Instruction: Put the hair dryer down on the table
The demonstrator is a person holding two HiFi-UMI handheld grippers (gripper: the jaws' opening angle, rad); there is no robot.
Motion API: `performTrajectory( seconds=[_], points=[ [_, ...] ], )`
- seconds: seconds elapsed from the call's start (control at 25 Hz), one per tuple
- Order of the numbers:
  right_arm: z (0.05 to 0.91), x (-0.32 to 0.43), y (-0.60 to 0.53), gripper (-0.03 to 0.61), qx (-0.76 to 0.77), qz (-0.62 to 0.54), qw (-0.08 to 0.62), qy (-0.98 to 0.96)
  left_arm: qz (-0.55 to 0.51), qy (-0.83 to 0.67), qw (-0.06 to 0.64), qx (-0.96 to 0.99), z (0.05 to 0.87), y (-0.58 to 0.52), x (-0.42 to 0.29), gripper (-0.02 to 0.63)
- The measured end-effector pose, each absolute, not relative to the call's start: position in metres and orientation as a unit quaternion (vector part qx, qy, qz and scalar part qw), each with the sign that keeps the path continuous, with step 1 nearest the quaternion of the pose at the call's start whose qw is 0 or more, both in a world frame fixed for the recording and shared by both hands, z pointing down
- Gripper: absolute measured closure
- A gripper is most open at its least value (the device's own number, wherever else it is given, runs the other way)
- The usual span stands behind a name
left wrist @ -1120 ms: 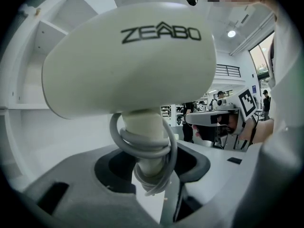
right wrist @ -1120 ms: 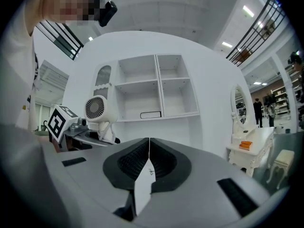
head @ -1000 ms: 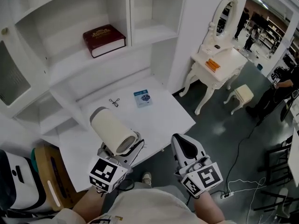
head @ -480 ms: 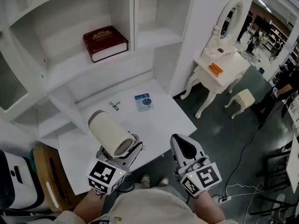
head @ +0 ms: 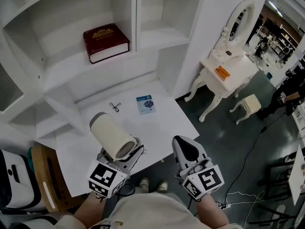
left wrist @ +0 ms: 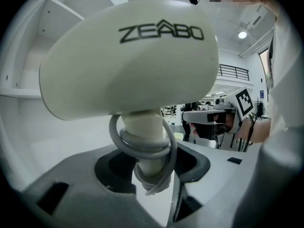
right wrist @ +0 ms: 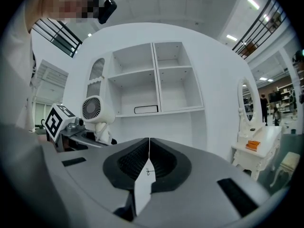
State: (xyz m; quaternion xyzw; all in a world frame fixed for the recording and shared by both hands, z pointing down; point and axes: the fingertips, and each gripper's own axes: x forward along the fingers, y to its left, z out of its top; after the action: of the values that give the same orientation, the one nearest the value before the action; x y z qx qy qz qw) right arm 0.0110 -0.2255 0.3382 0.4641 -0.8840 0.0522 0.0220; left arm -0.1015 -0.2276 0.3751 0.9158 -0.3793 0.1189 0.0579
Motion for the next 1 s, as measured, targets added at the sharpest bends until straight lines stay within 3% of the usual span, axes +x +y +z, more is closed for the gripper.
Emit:
performTrajectory(
  seconds=[0.64, 1.0],
  points=[
    [0.366, 0.028, -0.278, 0.557, 0.456, 0.062, 0.044, -0.887, 0.181, -0.348, 0.078, 0.917, 0.412, -0.294, -0.085, 0.396],
    [0.409, 0.034, -0.322, 0.557, 0.46, 0.098, 0.041, -0.882, 0.244, -0.304, 0.096, 0.916, 0.479, -0.345, -0.069, 0.396]
  ],
)
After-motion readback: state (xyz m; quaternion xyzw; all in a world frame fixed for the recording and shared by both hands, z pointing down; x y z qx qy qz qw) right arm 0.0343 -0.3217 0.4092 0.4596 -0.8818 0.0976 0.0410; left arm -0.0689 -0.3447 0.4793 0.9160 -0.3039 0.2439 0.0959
